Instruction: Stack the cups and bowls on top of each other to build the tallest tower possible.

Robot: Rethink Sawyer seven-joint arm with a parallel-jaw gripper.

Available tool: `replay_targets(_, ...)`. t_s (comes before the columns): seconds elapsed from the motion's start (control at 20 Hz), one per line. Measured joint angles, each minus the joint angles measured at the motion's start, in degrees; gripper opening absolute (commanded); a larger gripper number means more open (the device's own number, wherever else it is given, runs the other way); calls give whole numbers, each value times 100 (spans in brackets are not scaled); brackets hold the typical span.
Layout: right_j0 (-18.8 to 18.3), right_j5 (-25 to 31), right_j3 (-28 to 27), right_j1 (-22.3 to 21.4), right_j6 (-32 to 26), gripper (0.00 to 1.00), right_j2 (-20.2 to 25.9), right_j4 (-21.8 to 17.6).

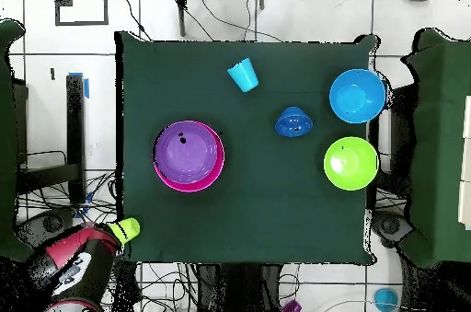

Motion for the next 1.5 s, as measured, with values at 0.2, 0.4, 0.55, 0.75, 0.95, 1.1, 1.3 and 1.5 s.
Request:
replay_targets(0.2, 127, -186, 14, 129, 0, 100, -11, -4)
replay_targets(0.4, 174, -425, 118, 275, 0, 100, -58, -2)
replay_targets(0.55, 243, -496, 299, 261, 9, 100, -178, -2)
replay_targets(0.75, 599, -190, 500, -149, 46, 100, -604, -5)
replay_targets(0.95, 757, 191, 532, -503, 60, 100, -831, -4)
replay_targets(1.1, 816, 587, 532, -869, 60, 100, -1029, -2)
replay_targets(1.3, 721, 734, 533, -1120, 60, 100, -1143, 6)
replay_targets(1.5, 407, 717, 519, -1089, 60, 100, -1134, 13)
